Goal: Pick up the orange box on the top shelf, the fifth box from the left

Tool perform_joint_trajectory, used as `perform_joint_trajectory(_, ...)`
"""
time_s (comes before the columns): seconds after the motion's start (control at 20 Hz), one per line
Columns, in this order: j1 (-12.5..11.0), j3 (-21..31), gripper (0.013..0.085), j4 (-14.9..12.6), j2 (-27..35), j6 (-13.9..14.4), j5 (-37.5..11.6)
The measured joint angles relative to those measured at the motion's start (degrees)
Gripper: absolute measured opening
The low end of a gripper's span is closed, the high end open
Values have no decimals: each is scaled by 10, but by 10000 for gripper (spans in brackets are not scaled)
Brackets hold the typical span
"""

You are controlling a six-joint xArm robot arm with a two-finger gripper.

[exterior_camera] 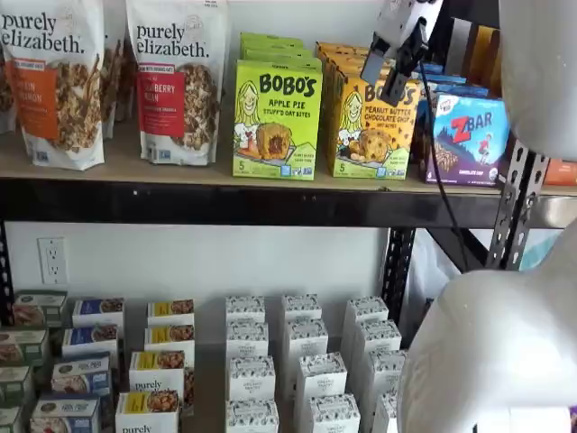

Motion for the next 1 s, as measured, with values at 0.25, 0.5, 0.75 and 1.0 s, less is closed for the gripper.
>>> perform_joint_trajectory(0.25,-14,-9,850,12,-1,-7,-7)
perform_joint_trajectory(0.5,-21,-21,850,15,4,-11,-12)
perform_joint_trajectory(0.75,-16,-25,850,-4,10,-13,-45)
perform_joint_trajectory(1.0,-3,-52,850,-40,37,-12,-52)
